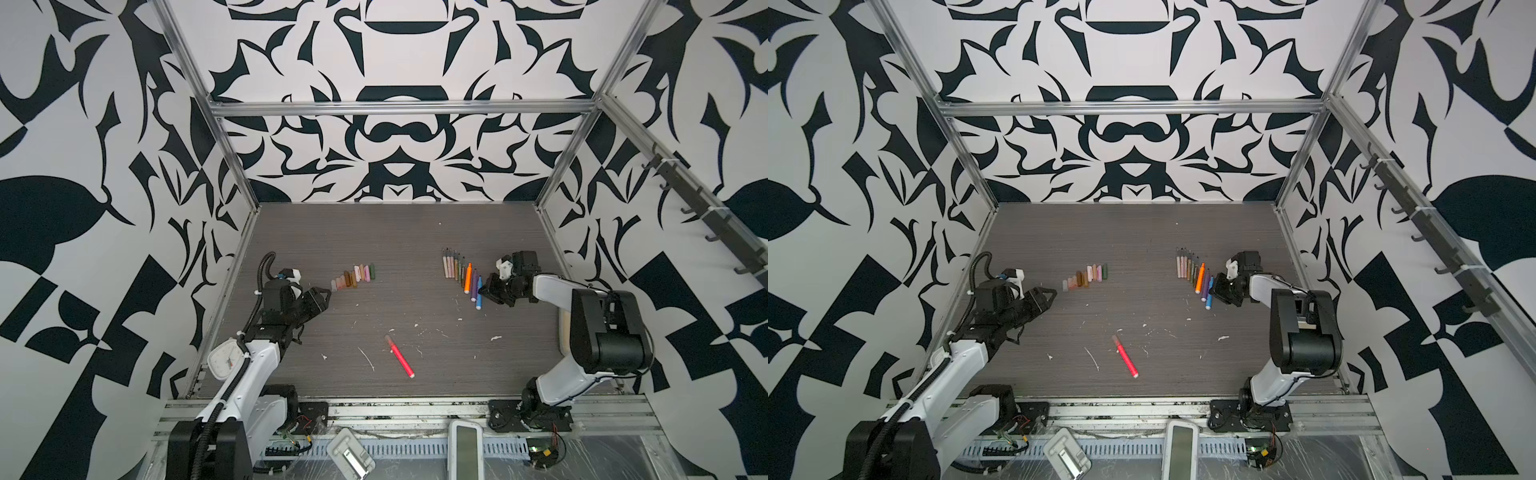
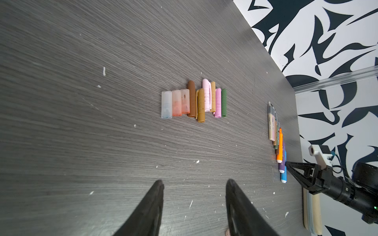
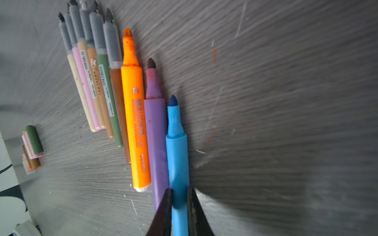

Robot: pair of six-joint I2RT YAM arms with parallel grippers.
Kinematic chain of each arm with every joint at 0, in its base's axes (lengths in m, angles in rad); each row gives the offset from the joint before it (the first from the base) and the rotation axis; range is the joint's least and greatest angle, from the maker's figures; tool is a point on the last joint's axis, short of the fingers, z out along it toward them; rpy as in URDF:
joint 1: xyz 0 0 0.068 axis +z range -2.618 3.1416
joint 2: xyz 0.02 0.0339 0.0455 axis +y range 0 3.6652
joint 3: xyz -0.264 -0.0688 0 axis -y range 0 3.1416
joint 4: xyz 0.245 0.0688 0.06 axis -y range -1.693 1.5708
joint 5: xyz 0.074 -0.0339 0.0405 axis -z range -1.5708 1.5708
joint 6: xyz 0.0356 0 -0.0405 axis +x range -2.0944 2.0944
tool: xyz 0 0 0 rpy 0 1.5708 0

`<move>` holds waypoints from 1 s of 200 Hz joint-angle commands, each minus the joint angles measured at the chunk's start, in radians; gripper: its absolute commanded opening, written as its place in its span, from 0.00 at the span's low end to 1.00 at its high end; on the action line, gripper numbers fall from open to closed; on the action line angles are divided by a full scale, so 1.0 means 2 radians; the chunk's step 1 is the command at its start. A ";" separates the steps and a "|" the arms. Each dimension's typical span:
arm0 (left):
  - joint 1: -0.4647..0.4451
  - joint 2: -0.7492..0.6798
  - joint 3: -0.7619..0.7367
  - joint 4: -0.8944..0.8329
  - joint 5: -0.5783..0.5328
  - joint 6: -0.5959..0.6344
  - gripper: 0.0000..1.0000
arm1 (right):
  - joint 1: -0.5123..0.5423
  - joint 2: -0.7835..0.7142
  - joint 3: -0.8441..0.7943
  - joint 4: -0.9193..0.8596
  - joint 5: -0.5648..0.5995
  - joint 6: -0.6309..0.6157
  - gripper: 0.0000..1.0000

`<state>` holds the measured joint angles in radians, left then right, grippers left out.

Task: Open the pen caps
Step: 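Lower the blue marker beside the purple marker and open the right gripper, then move the right gripper to the pink marker and grasp it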

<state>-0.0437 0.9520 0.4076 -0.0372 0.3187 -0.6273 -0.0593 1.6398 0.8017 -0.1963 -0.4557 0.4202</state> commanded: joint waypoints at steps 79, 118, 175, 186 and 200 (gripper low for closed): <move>0.000 0.000 0.003 0.009 0.003 0.005 0.52 | -0.001 0.019 0.029 0.005 -0.015 0.010 0.20; 0.000 0.003 0.002 0.012 -0.002 0.005 0.53 | -0.001 -0.039 0.017 -0.016 -0.003 0.000 0.29; -0.001 0.019 0.007 0.015 -0.004 0.005 0.52 | 0.054 -0.173 -0.007 -0.092 0.042 -0.018 0.27; -0.001 0.019 0.007 0.014 -0.005 0.005 0.52 | 0.090 -0.194 -0.017 -0.101 0.062 -0.013 0.27; -0.003 0.021 0.007 0.016 -0.005 0.004 0.53 | 0.148 -0.215 -0.034 -0.098 0.089 0.006 0.27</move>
<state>-0.0444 0.9863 0.4076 -0.0216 0.3149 -0.6277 0.0849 1.2751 0.7864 -0.3271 -0.3756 0.4122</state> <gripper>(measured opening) 0.525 0.272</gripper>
